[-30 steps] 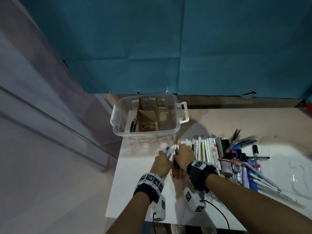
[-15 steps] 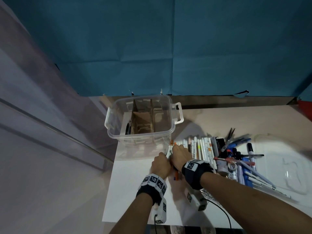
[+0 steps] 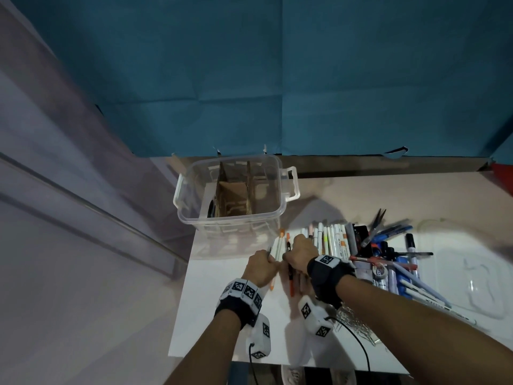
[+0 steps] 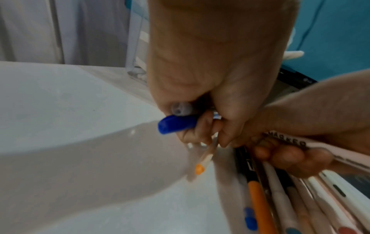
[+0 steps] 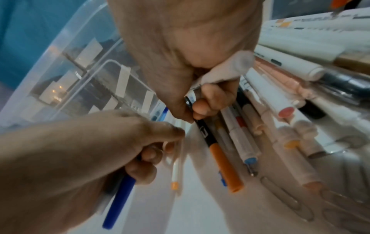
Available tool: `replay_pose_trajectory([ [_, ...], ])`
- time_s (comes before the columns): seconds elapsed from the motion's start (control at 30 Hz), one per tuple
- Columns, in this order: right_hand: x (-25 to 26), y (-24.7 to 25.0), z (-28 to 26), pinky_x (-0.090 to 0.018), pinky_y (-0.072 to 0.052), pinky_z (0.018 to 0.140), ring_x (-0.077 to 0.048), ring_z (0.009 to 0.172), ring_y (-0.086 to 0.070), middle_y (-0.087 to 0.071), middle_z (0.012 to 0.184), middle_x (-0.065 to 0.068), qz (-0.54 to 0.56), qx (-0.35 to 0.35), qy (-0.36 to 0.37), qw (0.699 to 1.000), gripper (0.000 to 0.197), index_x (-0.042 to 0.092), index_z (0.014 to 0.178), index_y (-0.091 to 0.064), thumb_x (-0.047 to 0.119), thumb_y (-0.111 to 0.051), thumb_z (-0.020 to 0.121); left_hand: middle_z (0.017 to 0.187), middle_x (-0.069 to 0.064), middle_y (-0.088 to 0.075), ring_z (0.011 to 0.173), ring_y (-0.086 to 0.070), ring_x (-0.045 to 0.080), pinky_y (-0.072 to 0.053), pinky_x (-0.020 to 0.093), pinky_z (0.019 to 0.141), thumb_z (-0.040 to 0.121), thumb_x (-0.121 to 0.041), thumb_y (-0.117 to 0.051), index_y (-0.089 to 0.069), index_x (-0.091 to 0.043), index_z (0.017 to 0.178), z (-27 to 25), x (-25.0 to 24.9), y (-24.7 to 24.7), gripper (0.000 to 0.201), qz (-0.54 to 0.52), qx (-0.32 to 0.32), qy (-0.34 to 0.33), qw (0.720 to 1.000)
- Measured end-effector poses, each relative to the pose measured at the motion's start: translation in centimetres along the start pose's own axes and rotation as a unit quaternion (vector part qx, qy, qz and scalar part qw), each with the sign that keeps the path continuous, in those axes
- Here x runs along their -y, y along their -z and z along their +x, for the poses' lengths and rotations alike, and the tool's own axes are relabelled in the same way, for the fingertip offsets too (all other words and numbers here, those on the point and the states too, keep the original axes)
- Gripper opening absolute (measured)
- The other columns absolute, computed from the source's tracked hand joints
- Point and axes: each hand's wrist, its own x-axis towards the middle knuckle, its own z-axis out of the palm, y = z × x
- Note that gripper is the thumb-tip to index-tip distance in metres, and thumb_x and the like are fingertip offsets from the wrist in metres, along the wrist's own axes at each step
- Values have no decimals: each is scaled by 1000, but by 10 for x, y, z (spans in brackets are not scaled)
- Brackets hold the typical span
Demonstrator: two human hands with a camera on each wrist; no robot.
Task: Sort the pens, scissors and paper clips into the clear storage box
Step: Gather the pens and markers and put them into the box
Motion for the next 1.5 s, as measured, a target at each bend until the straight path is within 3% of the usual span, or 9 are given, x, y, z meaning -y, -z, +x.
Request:
replay_pose_trajectory([
  [0.2,-18,43,-23,-24,-40,38,-19,44,-56,-64,66,-11,164,113,7,980,15,-1,96,-57,14,-58,93,73,1,-61,60,-53,11,-45,28,61,89,-16,-59,-56,-14,78,-32,-9,19,11,-21,13,-44,999],
  [0.43,-19,132,-54,-26,-33,41,-16,49,-44,-55,68,-10,151,101,138,974,7,21,100,-63,19,-64,94,68,-4,-64,57,-54,2,-43,18,58,90,-23,-64,-66,-8,84,-102,-47,91,16,-36,-19,-142,989],
  [0.57,38,159,-62,-24,-32,43,-18,46,-46,-59,58,-10,138,94,186,968,26,14,69,-66,25,-66,93,56,-1,-59,44,-49,4,-41,15,48,91,-13,-64,-66,-4,73,-111,-63,156,21,-86,-143,-135,977],
  [0.83,197,99,-30,-18,-33,32,-14,30,-47,-58,53,-13,127,81,256,955,24,3,81,-62,18,-57,98,57,-1,-57,57,-56,16,-40,25,52,86,-19,-71,-62,-12,64,-46,-45,219,25,-59,-275,-28,959],
  [0.97,226,73,-7,-14,-31,28,-9,22,-43,-52,52,-10,137,71,194,969,24,3,84,-55,17,-48,102,82,17,-65,78,-65,36,-53,41,67,93,-21,-59,-62,-2,102,-27,-42,220,22,-105,-244,2,964],
  [1.2,249,56,13,-36,-51,56,-28,55,-56,-57,71,-16,275,104,127,947,17,0,103,-55,-6,-41,94,82,16,-61,63,-58,24,-50,31,53,92,5,-49,-56,-3,96,-8,-50,246,11,-162,-221,6,962],
  [1.27,254,55,17,-33,-49,61,-27,69,-58,-59,80,-13,247,81,151,954,13,4,97,-60,-1,-49,93,93,17,-63,75,-62,28,-58,40,69,91,4,-53,-57,-7,92,-6,-54,250,12,-164,-212,-11,963],
  [1.43,235,84,9,-22,-44,57,-23,66,-58,-58,72,-8,64,45,247,966,10,0,87,-63,9,-59,90,111,14,-59,102,-60,30,-50,35,86,95,-9,-54,-59,-2,111,-8,-55,257,19,57,-182,-15,982],
  [1.5,217,102,4,-35,-53,66,-30,71,-63,-63,77,-18,110,81,247,959,14,-5,89,-66,8,-61,89,103,15,-66,95,-64,30,-51,34,79,93,-7,-54,-64,1,99,-18,-60,255,14,89,-194,-46,976],
])
